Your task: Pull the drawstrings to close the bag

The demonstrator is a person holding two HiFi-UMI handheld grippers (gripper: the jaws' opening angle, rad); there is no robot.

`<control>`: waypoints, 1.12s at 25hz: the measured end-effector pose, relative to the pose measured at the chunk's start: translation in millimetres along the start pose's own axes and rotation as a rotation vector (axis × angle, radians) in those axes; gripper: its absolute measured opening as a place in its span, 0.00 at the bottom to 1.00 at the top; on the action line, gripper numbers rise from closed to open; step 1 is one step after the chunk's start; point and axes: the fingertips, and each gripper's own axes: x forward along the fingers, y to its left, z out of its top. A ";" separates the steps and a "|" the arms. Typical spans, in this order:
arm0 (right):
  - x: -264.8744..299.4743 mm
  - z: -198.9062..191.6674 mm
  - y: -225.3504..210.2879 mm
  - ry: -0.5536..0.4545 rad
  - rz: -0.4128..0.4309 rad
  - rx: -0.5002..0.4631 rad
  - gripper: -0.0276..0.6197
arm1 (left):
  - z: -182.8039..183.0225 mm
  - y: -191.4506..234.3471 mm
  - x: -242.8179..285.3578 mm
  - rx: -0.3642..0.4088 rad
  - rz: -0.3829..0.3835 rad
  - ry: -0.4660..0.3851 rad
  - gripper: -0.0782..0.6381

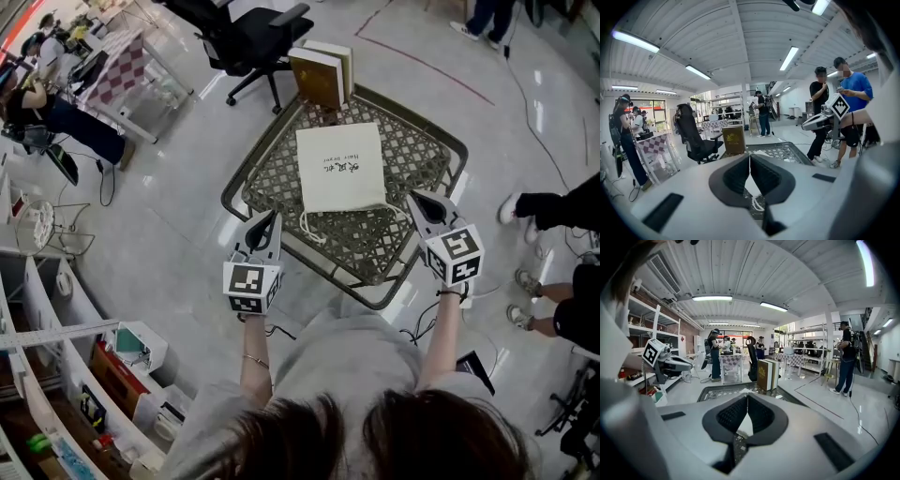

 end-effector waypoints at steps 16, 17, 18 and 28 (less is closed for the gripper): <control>37.0 -49.8 -8.5 0.149 0.040 0.073 0.08 | -65.7 -0.3 33.6 0.064 -0.093 0.253 0.14; 39.2 -54.3 -9.4 0.158 0.038 0.076 0.08 | -72.4 -1.8 36.4 0.071 -0.105 0.283 0.14; 40.9 -58.9 -9.6 0.166 0.038 0.080 0.08 | -78.3 -3.4 39.0 0.074 -0.117 0.306 0.14; 57.1 -101.5 -14.1 0.264 0.042 0.147 0.08 | -114.6 -7.5 66.0 -0.043 -0.167 0.382 0.14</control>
